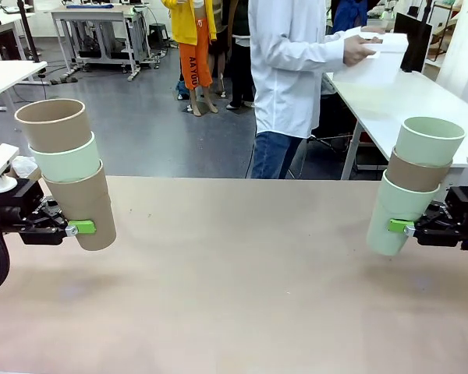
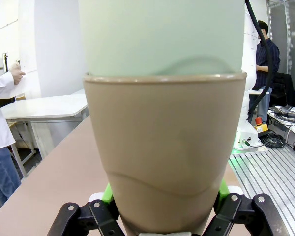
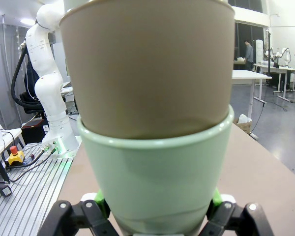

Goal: Stack the cups and store them in the basket.
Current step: Place the stack of Reusable plastic cups into the Pantry Basket.

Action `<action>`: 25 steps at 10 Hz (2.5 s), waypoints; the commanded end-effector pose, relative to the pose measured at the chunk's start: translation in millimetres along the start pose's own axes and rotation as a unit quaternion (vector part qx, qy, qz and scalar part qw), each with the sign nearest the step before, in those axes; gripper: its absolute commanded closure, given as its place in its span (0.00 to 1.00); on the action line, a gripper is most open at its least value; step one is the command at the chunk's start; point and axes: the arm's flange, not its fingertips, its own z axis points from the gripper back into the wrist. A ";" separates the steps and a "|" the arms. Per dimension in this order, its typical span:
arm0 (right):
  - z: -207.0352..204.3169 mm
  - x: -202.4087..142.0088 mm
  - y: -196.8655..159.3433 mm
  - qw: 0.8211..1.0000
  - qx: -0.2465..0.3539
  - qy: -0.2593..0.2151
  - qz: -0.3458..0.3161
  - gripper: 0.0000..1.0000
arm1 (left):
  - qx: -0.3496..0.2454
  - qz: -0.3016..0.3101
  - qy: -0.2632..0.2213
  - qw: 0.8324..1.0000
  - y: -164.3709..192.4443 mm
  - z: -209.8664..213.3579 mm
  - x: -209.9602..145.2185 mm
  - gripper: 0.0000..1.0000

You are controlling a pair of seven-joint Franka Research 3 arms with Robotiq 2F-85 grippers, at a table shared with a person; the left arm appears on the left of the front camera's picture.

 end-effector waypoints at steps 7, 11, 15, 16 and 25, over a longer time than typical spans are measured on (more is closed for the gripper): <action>-0.5 3.3 0.4 1.000 0.001 0.000 0.003 0.14 | 0.000 -0.003 -0.005 1.000 0.3 -0.5 4.8 0.17; -0.5 3.3 0.4 1.000 0.001 0.000 0.003 0.14 | 0.000 -0.003 -0.005 1.000 0.3 -0.5 4.8 0.17; -0.5 3.3 0.4 1.000 0.001 0.000 0.003 0.14 | 0.000 -0.003 -0.005 1.000 0.3 -0.5 4.8 0.17; -0.5 3.3 0.4 1.000 0.001 0.000 0.003 0.14 | 0.000 -0.003 -0.005 1.000 0.3 -0.5 4.8 0.17; -0.5 3.3 0.4 1.000 0.001 0.000 0.003 0.14 | 0.000 -0.003 -0.005 1.000 0.3 -0.5 4.8 0.17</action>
